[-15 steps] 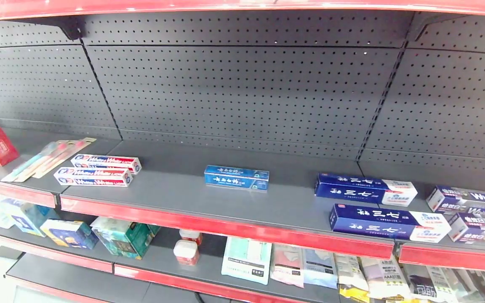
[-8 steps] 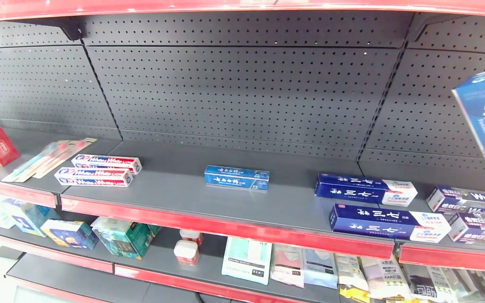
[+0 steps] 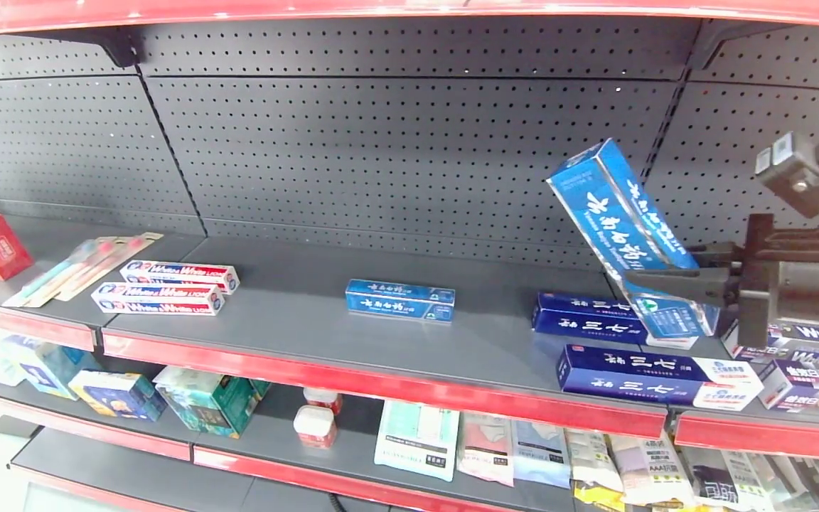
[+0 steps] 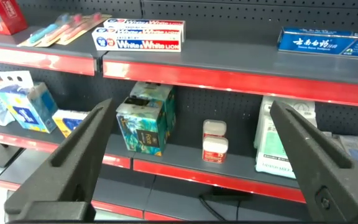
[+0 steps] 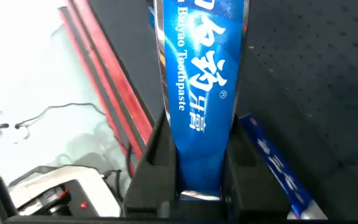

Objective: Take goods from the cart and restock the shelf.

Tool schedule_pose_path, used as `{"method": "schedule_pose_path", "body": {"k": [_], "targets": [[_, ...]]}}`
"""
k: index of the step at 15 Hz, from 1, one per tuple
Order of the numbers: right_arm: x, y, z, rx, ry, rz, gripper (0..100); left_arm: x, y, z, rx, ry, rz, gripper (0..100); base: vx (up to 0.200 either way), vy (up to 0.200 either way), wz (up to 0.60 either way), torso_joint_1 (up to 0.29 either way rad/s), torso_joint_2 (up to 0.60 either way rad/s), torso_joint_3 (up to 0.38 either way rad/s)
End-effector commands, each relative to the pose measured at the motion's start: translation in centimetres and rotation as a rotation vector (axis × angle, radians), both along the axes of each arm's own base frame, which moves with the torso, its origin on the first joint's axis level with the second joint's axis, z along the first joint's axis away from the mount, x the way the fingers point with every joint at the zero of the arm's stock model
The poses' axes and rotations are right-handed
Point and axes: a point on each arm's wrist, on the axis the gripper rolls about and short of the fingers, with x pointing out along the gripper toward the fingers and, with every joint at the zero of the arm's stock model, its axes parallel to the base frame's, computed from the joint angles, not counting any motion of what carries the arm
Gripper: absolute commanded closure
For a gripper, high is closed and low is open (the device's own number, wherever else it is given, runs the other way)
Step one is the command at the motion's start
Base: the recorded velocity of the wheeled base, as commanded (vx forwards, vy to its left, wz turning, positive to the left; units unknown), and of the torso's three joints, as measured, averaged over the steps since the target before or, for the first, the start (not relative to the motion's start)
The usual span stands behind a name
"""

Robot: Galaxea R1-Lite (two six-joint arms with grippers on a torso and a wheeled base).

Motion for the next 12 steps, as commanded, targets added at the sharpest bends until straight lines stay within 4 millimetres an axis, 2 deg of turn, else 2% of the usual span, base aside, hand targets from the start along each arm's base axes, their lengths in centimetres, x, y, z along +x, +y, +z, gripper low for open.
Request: {"method": "schedule_pose_path", "body": {"k": [1, 3, 4, 7, 9, 12], "targets": [[4.0, 0.6, -2.0, -0.005, 0.081, 0.025, 100, 0.0, 0.0, 0.0, 0.0, 0.0, 0.001, 0, 0.0, 0.0, 0.0, 0.0, 0.0, 0.0], [4.0, 0.5, -1.9, -0.002, 0.081, 0.021, 100, 0.0, 0.0, 0.0, 0.0, 0.0, 0.001, 0, 0.0, 0.0, 0.0, 0.0, 0.0, 0.0], [3.8, -0.3, -1.4, 0.008, 0.066, -0.011, 100, 0.0, 0.0, 0.0, 0.0, 0.0, 0.001, 0, 0.0, 0.0, 0.0, 0.0, 0.0, 0.0], [3.2, -4.2, -0.8, 0.023, 0.022, -0.17, 100, 0.0, 0.0, 0.0, 0.0, 0.0, 0.001, 0, 0.0, 0.0, 0.0, 0.0, 0.0, 0.0], [0.9, -7.5, -0.6, 0.064, 0.028, -0.332, 100, 0.0, 0.0, 0.0, 0.0, 0.0, 0.001, 0, 0.0, 0.0, 0.0, 0.0, 0.0, 0.0], [-2.1, -10.3, -0.1, 0.116, 0.01, -0.516, 100, 0.0, 0.0, 0.0, 0.0, 0.0, 0.001, 0, 0.0, 0.0, 0.0, 0.0, 0.0, 0.0]]}}
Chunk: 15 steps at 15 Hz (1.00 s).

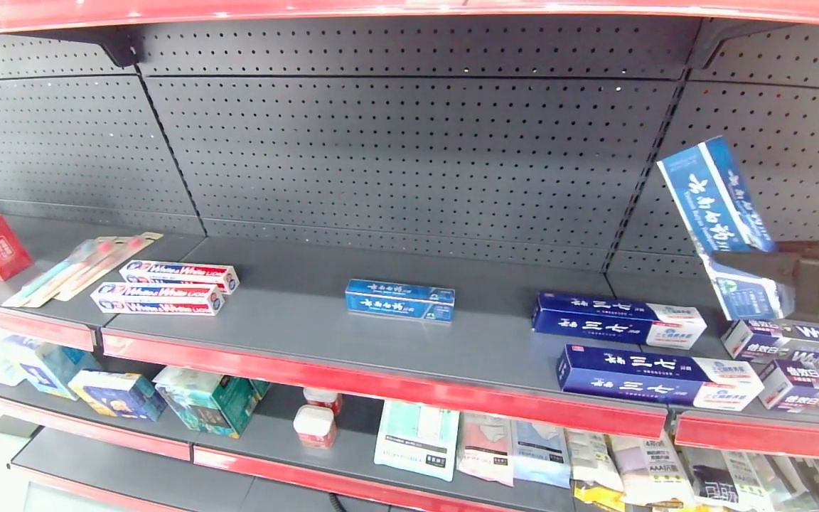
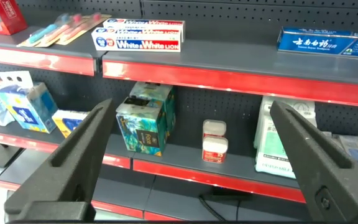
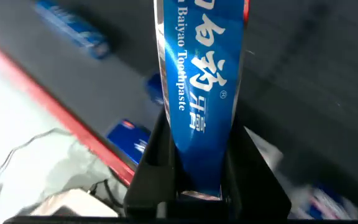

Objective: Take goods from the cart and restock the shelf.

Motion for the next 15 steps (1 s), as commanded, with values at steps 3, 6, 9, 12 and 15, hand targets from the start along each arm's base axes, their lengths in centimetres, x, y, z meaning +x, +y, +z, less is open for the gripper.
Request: {"method": "schedule_pose_path", "body": {"k": [3, 6, 9, 12, 15], "targets": [[-5.6, -2.7, 0.8, 0.006, -0.069, -0.229, 100, 0.0, 0.0, 0.0, 0.0, 0.0, 0.001, 0, 0.0, 0.0, 0.0, 0.0, 0.0, 0.0], [-8.5, -3.0, 0.5, -0.007, -0.097, -0.329, 100, 0.0, 0.0, 0.0, 0.006, 0.0, -0.004, 0, 0.0, 0.0, 0.0, 0.0, 0.0, 0.0], [-10.8, -2.7, 0.3, -0.026, -0.135, -0.397, 100, 0.0, 0.0, 0.0, 0.008, 0.0, -0.004, 0, 0.0, 0.0, 0.0, 0.0, 0.0, 0.0], [-13.8, -0.2, -0.3, -0.021, -0.203, -0.281, 100, 0.0, 0.0, 0.0, 0.0, 0.0, -0.002, 0, 0.0, 0.0, 0.0, 0.0, 0.0, 0.0], [-16.5, 2.6, -1.3, 0.02, -0.193, -0.081, 100, 0.0, 0.0, 0.0, 0.0, 0.0, -0.002, 0, 0.0, 0.0, 0.0, 0.0, 0.0, 0.0]]}}
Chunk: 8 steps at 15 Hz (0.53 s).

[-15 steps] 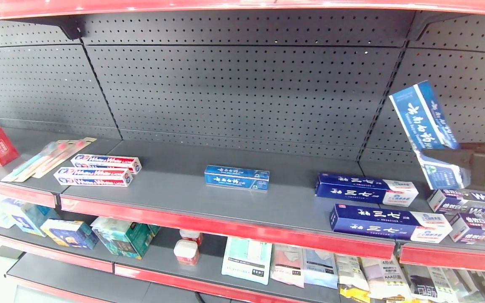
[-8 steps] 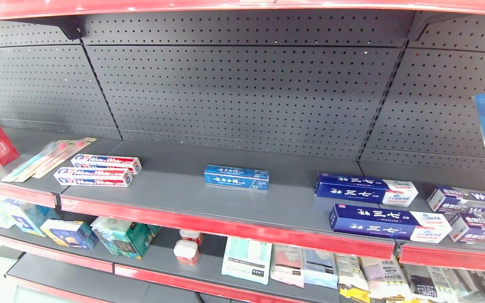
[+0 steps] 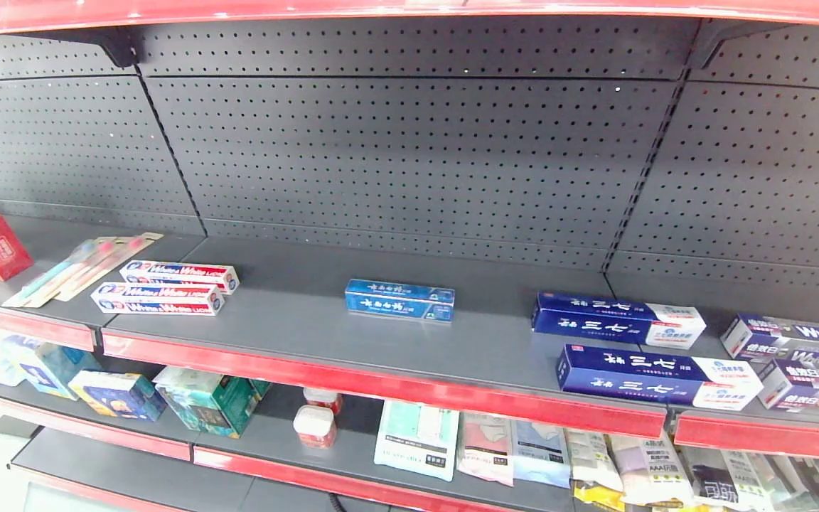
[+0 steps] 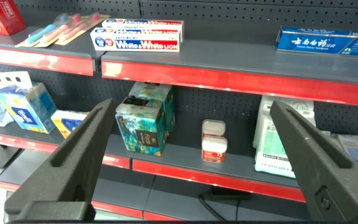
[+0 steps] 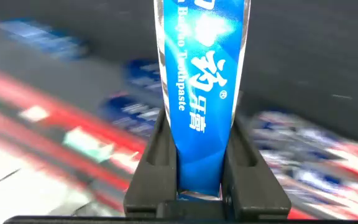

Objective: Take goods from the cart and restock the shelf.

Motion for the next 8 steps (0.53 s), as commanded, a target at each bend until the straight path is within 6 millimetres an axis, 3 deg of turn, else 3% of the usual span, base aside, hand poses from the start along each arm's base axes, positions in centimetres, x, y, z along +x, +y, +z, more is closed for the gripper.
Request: {"method": "schedule_pose_path", "body": {"k": [1, 3, 6, 8], "targets": [[-3.6, 2.7, -0.6, 0.008, -0.029, 0.186, 100, 0.0, 0.0, 0.0, 0.001, 0.001, 0.001, 0, 0.0, 0.0, 0.0, 0.0, 0.0, 0.0], [-5.2, 3.7, -1.2, 0.026, -0.02, 0.321, 100, 0.0, 0.0, 0.0, 0.0, 0.0, 0.001, 0, 0.0, 0.0, 0.0, 0.0, 0.0, 0.0], [-7.1, 4.0, -2.2, 0.091, -0.039, 0.332, 100, 0.0, 0.0, 0.0, 0.0, 0.0, 0.001, 0, 0.0, 0.0, 0.0, 0.0, 0.0, 0.0], [-7.2, 4.0, -1.8, 0.154, -0.032, 0.342, 100, 0.0, 0.0, 0.0, 0.0, 0.0, 0.001, 0, 0.0, 0.0, 0.0, 0.0, 0.0, 0.0]]}}
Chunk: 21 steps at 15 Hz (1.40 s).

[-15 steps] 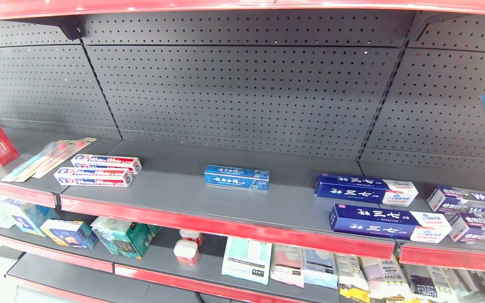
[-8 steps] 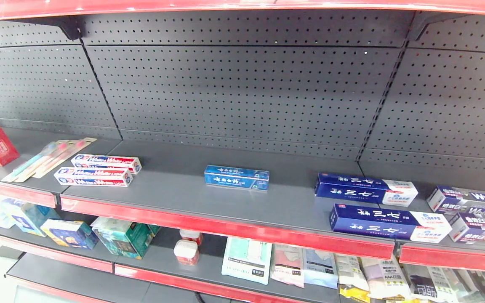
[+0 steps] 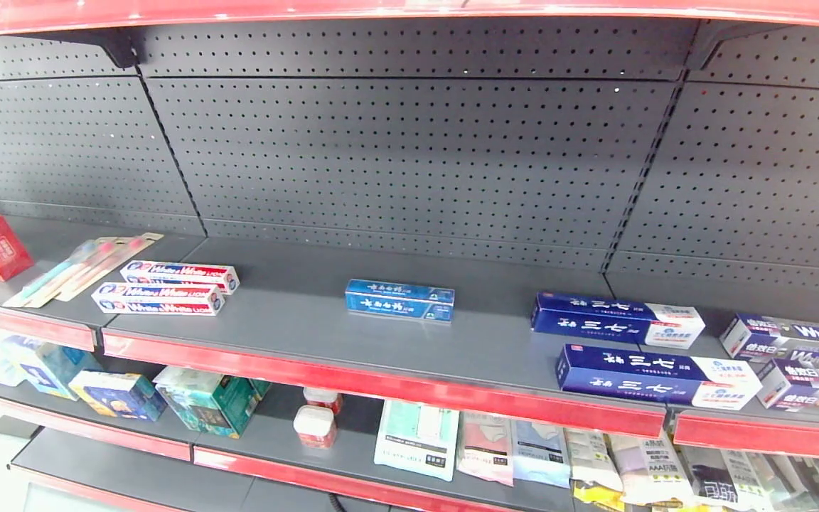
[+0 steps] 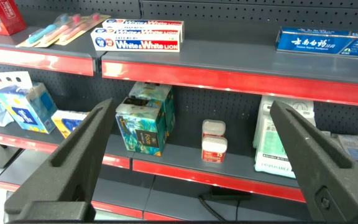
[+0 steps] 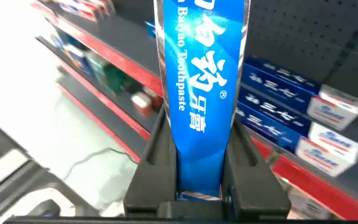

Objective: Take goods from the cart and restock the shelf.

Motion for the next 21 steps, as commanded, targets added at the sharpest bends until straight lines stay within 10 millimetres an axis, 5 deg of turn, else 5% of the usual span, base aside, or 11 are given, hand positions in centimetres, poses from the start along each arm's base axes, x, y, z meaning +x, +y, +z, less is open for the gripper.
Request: {"method": "schedule_pose_path", "body": {"k": [1, 6, 14, 21], "targets": [[-0.9, 0.2, 0.2, 0.024, -0.032, 0.024, 100, 0.0, 0.0, 0.0, 0.0, 0.0, 0.002, 0, 0.0, 0.0, 0.0, 0.0, 0.0, 0.0], [-1.6, 0.3, 1.2, 0.156, 0.018, 0.104, 100, 0.0, 0.0, 0.0, 0.004, 0.001, 0.001, 0, 0.0, 0.0, 0.0, 0.0, 0.0, 0.0], [0.0, -1.0, 1.8, -0.02, -0.036, -0.453, 100, 0.0, 0.0, 0.0, 0.004, 0.001, 0.001, 0, 0.0, 0.0, 0.0, 0.0, 0.0, 0.0], [1.6, -0.9, 1.7, -0.064, 0.023, -0.476, 100, 0.0, 0.0, 0.0, 0.008, 0.001, 0.001, 0, 0.0, 0.0, 0.0, 0.0, 0.0, 0.0]]}}
